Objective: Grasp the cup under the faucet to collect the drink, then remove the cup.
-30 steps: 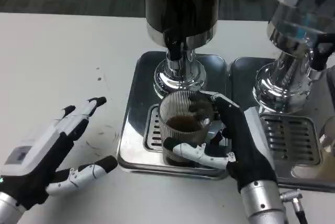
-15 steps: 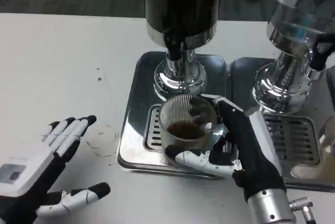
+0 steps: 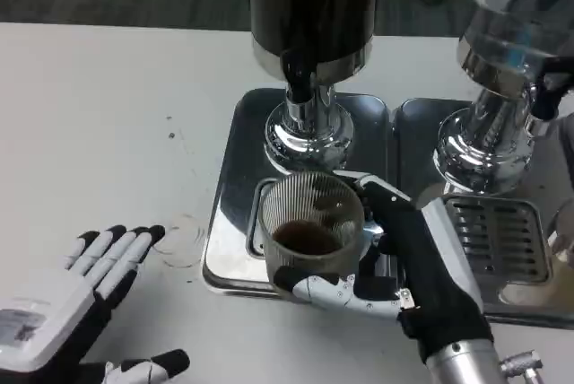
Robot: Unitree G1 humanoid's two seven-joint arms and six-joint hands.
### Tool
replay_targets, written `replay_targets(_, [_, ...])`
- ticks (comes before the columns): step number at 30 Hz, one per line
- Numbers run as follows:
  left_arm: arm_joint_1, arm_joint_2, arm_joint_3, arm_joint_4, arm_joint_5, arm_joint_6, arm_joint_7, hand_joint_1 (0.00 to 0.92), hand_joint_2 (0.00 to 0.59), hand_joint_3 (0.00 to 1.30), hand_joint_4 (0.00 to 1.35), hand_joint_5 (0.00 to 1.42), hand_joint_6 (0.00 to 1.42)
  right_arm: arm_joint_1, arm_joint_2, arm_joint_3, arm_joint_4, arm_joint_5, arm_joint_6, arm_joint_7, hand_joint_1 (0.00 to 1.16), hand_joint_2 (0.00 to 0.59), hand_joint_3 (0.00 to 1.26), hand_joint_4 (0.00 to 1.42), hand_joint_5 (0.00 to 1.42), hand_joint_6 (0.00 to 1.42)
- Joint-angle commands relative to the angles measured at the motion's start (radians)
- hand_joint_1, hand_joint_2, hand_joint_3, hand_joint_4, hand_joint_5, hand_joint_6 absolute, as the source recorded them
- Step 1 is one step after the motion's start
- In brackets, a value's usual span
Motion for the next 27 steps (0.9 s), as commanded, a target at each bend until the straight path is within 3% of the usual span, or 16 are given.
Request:
replay_targets(1, [0.054, 0.011, 0.018, -0.053, 0.014, 0.025, 0.037, 0.000, 0.139, 0.00, 0.00, 0.00, 0.00, 0.021, -0.014, 0.010, -0.078, 0.016, -0.015, 0.030, 1.04, 0.160, 0.50, 0.68, 0.88, 1.18])
replay_targets(10, [0.156, 0.004, 0.062, -0.134, 0.026, 0.050, 0.128, 0.000, 0.142, 0.00, 0.00, 0.00, 0.00, 0.060, -0.026, 0.001, -0.147, 0.029, 0.010, 0.085, 1.04, 0.166, 0.50, 0.68, 0.88, 1.18])
replay_targets(27, [0.215, -0.045, 0.053, -0.191, 0.009, 0.101, 0.084, 0.000, 0.142, 0.00, 0.00, 0.00, 0.00, 0.049, -0.054, 0.009, -0.181, 0.033, 0.023, 0.147, 1.04, 0.168, 0.50, 0.68, 0.89, 1.20])
